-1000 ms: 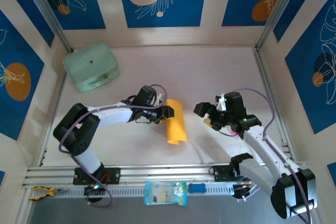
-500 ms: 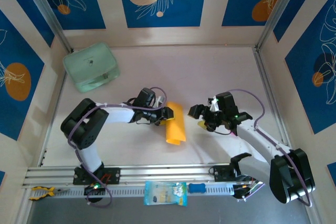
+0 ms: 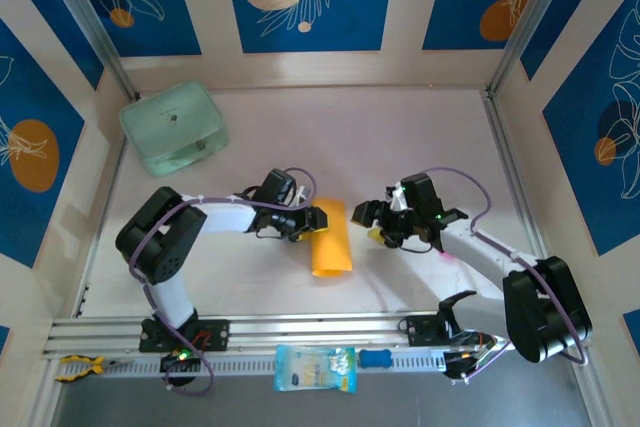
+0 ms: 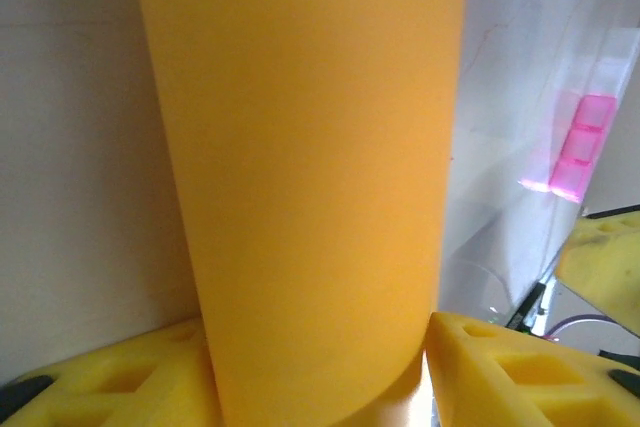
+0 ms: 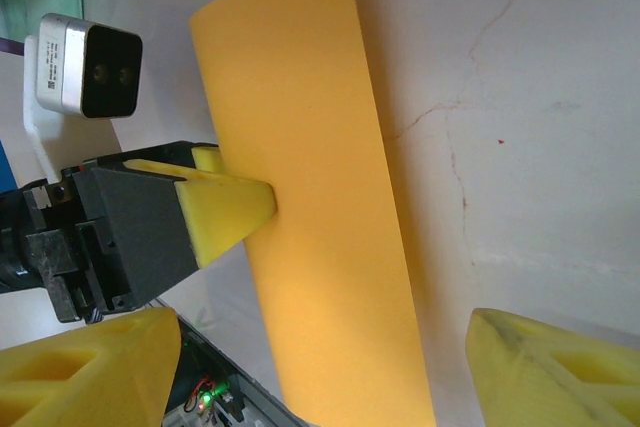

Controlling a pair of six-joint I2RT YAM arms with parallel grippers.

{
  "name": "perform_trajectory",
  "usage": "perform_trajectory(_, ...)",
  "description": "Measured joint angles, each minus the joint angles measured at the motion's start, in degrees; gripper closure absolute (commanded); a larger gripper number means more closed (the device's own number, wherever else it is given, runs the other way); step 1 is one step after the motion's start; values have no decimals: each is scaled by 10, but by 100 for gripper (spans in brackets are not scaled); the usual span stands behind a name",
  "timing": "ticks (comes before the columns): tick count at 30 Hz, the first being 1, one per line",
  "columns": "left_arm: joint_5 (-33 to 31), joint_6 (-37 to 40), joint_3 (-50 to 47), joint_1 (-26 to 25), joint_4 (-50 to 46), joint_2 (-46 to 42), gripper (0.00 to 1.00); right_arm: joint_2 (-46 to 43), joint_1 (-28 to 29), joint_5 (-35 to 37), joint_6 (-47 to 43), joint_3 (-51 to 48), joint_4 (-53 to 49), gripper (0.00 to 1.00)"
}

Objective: Fold a paper plane with a square sheet of paper (pick it up from the middle)
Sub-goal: First fold the square sheet of paper in half at the center of the table.

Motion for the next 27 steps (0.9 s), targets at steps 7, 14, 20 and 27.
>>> perform_trajectory(7,-45,34,15,0,-68,-17,42,14,7,0,0,2,14,38)
perform_trajectory(14,-85,75,38,1,-139,-22,47,36,19,0,2,3,31,43)
perform_trajectory(20,-97,98,52,1,-172,-19,46,57,34,0,2,11,42,43)
perform_trajectory(27,-98,123,83,1,-212,1,44,68,40,0,2,21,46,44)
